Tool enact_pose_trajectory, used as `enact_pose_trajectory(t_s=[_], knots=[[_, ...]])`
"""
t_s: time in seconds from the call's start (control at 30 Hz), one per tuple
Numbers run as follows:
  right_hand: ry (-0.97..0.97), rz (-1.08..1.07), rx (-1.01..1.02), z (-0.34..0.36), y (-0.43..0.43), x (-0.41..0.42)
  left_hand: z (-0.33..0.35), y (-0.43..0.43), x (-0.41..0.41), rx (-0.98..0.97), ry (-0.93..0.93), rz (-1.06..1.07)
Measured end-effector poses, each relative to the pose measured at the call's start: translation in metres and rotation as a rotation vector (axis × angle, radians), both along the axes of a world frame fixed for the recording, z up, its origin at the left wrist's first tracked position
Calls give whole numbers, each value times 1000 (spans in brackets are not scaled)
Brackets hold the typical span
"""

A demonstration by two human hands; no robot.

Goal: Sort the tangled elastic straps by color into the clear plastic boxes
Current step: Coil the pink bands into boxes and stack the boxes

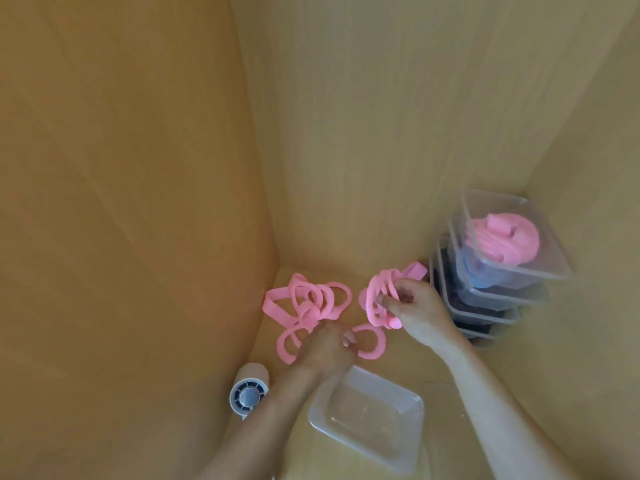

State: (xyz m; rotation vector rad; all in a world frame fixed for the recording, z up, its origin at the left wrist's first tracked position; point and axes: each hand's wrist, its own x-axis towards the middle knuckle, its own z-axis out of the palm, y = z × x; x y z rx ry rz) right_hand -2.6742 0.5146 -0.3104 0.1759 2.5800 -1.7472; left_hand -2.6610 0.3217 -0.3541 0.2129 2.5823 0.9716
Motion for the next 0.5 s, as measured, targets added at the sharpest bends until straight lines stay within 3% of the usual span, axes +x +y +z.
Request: enact_pose_trajectory(t_s=[0.3, 0.5], knots=[[-55, -205, -230, -14, 7, 31, -6, 70, -17, -472, 7, -274], [-106, -360, -468, -30, 13, 55, -6, 72, -28, -240, -144, -49]])
